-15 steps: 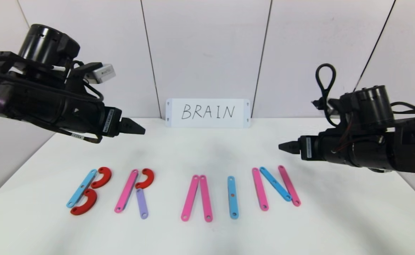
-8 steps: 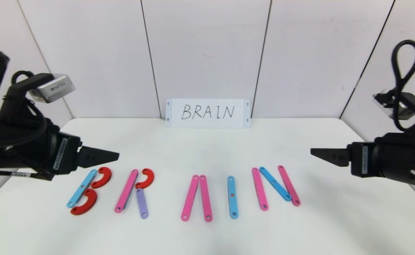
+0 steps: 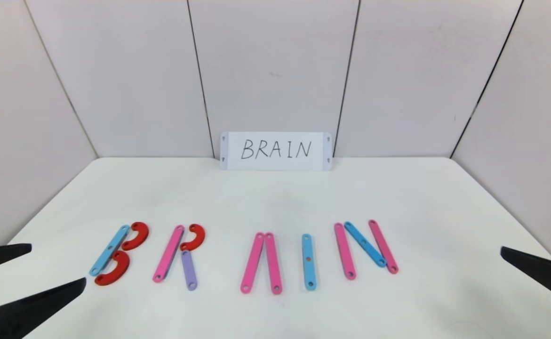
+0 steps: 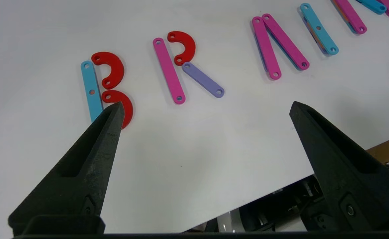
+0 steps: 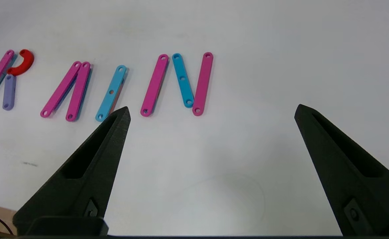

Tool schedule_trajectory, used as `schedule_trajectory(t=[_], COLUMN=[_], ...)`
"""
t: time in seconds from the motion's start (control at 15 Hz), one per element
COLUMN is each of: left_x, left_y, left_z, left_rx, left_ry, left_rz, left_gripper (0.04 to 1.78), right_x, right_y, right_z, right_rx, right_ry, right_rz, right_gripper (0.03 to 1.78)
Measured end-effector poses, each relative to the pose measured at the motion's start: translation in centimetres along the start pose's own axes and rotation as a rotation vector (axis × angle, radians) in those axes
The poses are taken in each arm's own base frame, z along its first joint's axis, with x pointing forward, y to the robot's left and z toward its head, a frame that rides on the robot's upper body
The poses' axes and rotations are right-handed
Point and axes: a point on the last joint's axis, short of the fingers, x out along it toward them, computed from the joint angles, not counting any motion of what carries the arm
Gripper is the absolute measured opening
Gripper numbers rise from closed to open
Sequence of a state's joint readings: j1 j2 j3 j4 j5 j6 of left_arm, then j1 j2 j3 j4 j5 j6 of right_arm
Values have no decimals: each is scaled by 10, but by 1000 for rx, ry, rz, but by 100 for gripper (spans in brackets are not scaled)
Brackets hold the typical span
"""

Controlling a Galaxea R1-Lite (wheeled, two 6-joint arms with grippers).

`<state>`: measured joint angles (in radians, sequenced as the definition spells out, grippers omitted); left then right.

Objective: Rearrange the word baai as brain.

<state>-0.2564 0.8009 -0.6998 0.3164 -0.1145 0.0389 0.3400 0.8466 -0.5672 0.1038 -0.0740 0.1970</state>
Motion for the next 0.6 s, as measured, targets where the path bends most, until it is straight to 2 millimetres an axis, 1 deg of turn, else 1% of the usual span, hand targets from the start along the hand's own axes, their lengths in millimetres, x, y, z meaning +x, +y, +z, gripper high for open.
schedule_trajectory(t=[0.13,0.27,0.4,0.6], left_x=[-14,-25,-33,-45], left_y=[-2,-3,-4,-4], left_z=[-16,-28,-34,-40], left_rx=[4,8,2,-15], left_ry=[-40,-78,-102,-131], left_rz=[9,24,53,161], left_gripper=[174,174,174,174], right_x=[-23,-41,-56,-78], right_y=[-5,-10,-12,-12], right_z=[-13,-20,-25,-31], right_rx=[-11,7,31,59], right_ry=[-13,-57,-132,-254], right_rz=[-6,-52,-110,-202], right_gripper=[173,173,173,173])
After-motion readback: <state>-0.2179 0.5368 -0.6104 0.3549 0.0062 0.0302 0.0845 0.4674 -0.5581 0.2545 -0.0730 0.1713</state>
